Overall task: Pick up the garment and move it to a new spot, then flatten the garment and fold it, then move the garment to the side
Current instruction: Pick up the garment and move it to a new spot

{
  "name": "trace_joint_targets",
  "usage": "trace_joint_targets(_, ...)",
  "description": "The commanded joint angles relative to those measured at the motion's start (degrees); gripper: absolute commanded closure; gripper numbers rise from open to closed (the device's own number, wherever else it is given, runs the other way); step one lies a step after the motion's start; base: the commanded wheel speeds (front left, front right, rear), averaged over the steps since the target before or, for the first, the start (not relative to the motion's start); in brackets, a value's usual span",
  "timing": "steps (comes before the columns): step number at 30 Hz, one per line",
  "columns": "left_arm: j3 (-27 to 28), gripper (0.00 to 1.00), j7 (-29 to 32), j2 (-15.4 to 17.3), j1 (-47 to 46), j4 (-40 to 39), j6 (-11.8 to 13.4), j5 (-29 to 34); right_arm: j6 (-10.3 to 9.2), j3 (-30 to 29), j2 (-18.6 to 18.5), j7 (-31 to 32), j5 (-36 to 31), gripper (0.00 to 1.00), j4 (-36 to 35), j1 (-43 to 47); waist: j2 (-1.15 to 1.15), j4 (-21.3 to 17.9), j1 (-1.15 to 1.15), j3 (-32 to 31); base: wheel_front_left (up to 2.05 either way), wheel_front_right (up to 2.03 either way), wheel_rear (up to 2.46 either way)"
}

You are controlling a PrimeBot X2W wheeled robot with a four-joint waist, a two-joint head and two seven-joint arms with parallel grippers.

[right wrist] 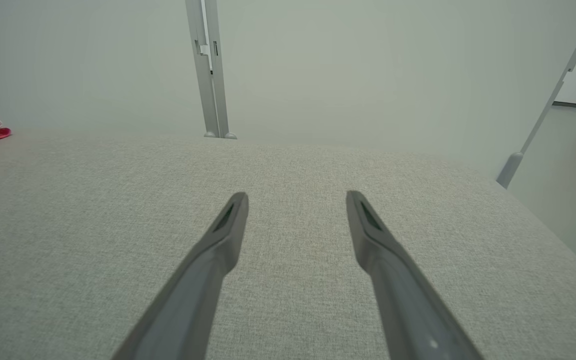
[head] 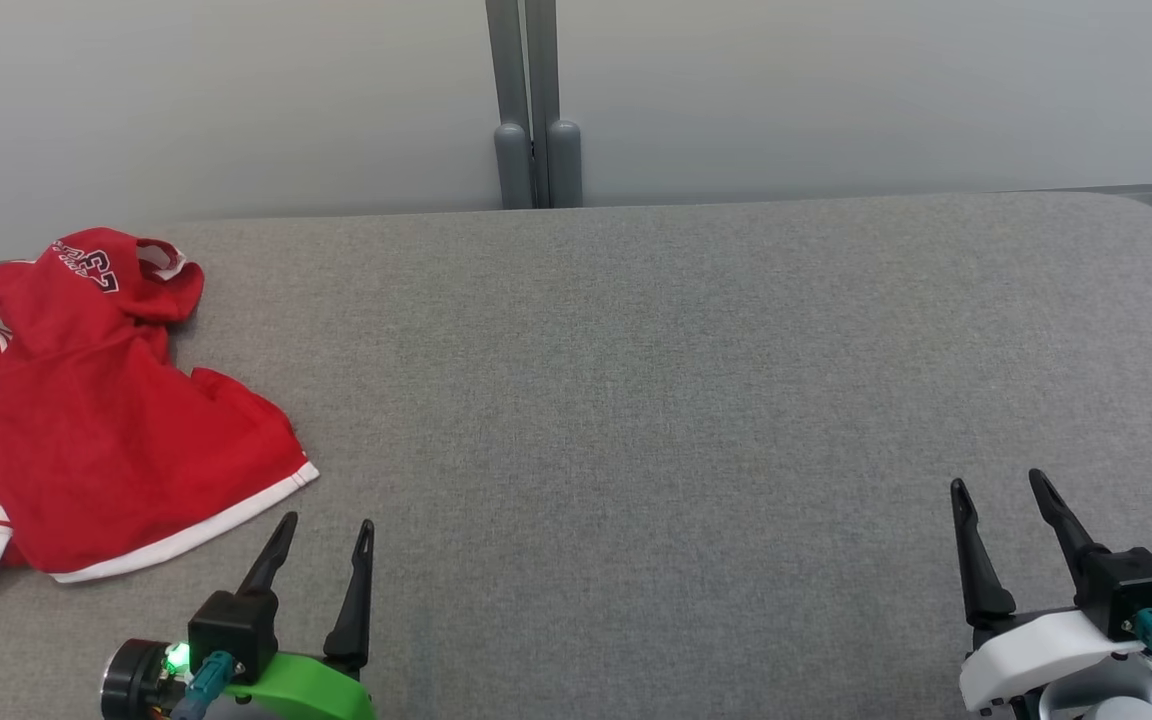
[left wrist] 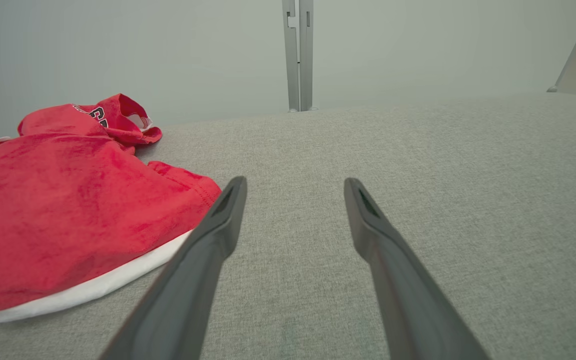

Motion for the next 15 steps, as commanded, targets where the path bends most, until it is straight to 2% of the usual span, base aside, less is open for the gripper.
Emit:
trace_joint_targets(1,0.0,0.0,-0.04,0.3,-0.21,0.12,-0.13,-0.17,0.0,-0.18,-0.17,-0.2,0.05,0.0,0.0,0.16,0.0,0.04,0.0,0.0,0.0,0.0,0.0)
trace_joint_targets(7,-0.65,0.0,-0.04,0.29,-0.74,0.25,-0.14,-0.46,0.0,-0.44,-0.15,-0.2,0.32,0.0,-0.32,0.3,0.0,1.25,0.0,-0.1,0.0,0.0,0.0)
trace_joint_targets(11,-1.09,0.0,-0.04,-0.17,-1.34,0.52,-0.07,-0.52,0.0,-0.69,-0.38,-0.19,0.54,0.0,-0.66,1.28,0.0,5.31,0.0,-0.54,0.0,0.0,0.0)
trace_joint_targets(15,-1.03,0.0,-0.03,-0.3,-1.09,1.3,-0.06,-0.5,0.0,-0.07,-0.22,-0.19,0.47,0.0,-0.39,1.62,0.0,11.35,0.0,-1.38,0.0,0.0,0.0)
